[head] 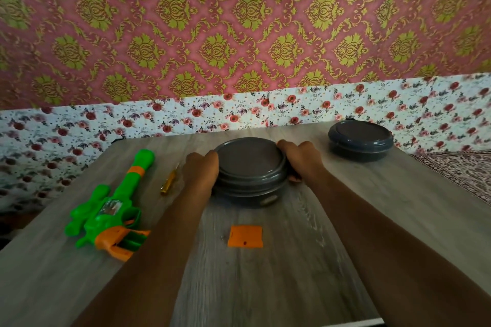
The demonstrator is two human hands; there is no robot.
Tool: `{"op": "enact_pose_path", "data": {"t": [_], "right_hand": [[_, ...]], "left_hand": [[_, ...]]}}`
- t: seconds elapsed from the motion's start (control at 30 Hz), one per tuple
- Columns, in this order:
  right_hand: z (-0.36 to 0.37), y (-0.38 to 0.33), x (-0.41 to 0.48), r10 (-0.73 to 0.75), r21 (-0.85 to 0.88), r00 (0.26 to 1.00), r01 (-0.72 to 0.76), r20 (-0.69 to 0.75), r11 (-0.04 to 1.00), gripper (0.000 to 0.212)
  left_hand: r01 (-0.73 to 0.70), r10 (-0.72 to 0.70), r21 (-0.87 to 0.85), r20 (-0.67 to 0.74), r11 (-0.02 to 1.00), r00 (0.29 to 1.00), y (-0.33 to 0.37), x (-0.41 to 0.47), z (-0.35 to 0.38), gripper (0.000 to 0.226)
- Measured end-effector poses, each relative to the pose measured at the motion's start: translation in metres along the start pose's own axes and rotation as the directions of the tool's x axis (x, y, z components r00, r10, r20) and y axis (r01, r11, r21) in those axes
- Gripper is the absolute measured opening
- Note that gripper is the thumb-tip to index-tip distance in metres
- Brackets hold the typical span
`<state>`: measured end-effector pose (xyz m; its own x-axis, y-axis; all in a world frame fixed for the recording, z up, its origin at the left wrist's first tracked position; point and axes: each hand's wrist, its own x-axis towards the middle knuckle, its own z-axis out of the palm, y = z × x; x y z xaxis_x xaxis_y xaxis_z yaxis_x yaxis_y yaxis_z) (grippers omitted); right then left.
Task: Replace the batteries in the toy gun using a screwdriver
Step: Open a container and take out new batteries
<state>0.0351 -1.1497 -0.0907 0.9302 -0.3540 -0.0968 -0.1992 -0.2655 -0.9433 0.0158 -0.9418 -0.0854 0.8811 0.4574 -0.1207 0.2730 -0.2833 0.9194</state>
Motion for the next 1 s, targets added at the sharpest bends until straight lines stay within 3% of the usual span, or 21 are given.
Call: {"op": "enact_pose_path", "data": {"t": [0.27,0.37,0.47,0.6,0.77,0.87,0.93,1.0], "right_hand": [[0.002,-0.001,0.0,-0.041,-0.047,0.995,0.046,0.095,0.998,0.043],[-0.003,-0.002,-0.002,-0.11,-0.03,0.992,0.112,0.054,0.993,0.045],[-0.01,-0.004,0.0,-0.077,0.026,0.994,0.075,0.076,0.997,0.048],[-0.016,-0.017,-0.001,0.049,0.005,0.991,-0.05,0.126,0.999,0.051],[-0.016,-0.02,-0.003,-0.082,-0.04,0.995,0.084,0.057,0.996,0.082],[-0.016,-0.022,-0.004,-0.122,-0.044,0.992,0.123,0.032,0.991,0.08],[-0.015,-0.022,-0.005,-0.106,-0.029,0.994,0.106,0.011,0.994,0.077],[-0.015,-0.019,-0.004,-0.063,0.042,0.998,0.064,-0.018,0.997,0.079]], "left_hand": [[0.084,-0.08,-0.036,0.102,0.996,0.992,0.011,-0.004,0.002,0.045],[0.061,-0.056,-0.031,0.135,0.998,0.989,0.011,-0.001,0.005,0.061],[-0.092,0.079,0.085,0.154,0.992,0.985,0.008,-0.009,0.008,0.074],[-0.279,0.261,0.172,0.119,0.945,0.958,0.005,-0.026,0.012,0.065],[-0.345,0.331,0.18,0.105,0.921,0.938,0.007,-0.039,0.016,0.057],[-0.3,0.291,0.074,0.111,0.951,0.95,0.008,-0.038,0.01,0.062],[-0.166,0.192,-0.137,0.213,0.977,0.958,0.008,-0.04,0.005,0.065],[0.015,0.12,-0.335,0.378,0.942,0.918,0.007,-0.048,0.005,0.066]]}}
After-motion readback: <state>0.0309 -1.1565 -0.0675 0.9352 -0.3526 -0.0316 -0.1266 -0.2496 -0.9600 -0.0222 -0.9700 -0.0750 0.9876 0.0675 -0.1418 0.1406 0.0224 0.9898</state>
